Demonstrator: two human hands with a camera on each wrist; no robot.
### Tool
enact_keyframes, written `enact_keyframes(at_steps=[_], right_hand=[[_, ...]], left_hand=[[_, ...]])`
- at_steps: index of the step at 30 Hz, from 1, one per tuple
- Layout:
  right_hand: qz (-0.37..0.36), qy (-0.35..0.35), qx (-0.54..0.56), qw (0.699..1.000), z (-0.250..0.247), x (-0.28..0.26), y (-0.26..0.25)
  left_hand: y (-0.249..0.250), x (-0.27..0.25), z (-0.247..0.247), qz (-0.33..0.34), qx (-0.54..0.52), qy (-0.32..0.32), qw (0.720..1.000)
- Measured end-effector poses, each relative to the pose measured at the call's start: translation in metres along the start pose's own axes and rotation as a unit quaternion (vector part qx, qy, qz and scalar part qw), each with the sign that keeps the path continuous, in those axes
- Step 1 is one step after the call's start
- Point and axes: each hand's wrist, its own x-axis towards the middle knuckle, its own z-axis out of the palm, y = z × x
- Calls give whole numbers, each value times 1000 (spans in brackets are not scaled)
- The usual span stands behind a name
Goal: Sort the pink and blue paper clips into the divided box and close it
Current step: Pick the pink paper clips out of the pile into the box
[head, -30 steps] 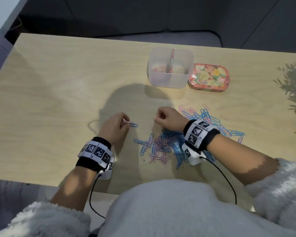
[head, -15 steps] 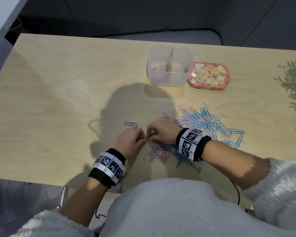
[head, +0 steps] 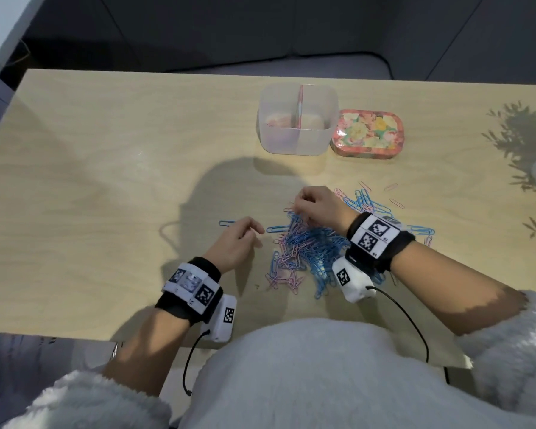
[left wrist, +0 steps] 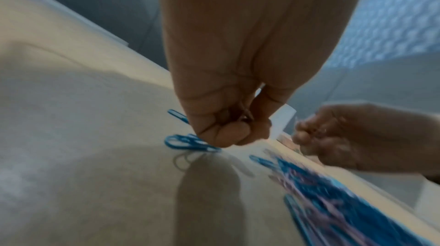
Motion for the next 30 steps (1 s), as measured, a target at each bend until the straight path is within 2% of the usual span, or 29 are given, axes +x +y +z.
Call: enact_keyframes(at_steps=[3, 5, 7, 8, 11, 12, 14, 18, 22, 25, 27, 28, 30], right_hand=[[54, -34, 97, 993, -1, -13, 4], [54, -56, 75, 994, 6, -21, 7], [-13, -70, -43, 997, 17, -28, 10], [-52, -87, -117, 988, 24, -30, 12], [-109, -127, -329, 929, 41, -37, 17], [-117, -125, -364, 916, 42, -38, 19], [-117, -111, -380, 911, 37, -38, 24], [-77, -59, -346, 933, 8, -35, 30], [-91, -15, -186, 978, -5, -43, 27], [-31, -27, -56, 998, -7, -49, 21], [2, -34, 1, 999, -6, -51, 21], [-4, -34, -11, 999, -5, -52, 20], [-53, -38, -116, 991, 2, -53, 22]], left_hand=[[0, -8, 15, 31, 158, -32, 986], [-1, -15, 22, 51, 242, -49, 968], [-4, -21, 27, 63, 276, -52, 958], [-6, -25, 28, 64, 285, -48, 955], [-10, -32, 30, 68, 295, -24, 953], [-12, -33, 29, 69, 289, -17, 955], [-16, -35, 25, 67, 275, -14, 959], [-28, -38, 17, 65, 258, -13, 964], [-33, -37, 12, 85, 211, 0, 974], [-30, -35, 7, 74, 137, 13, 988], [-28, -33, 4, 59, 33, 2, 998], [-27, -32, 3, 63, -15, -1, 998], [-26, -31, 0, 79, -69, 13, 994]])
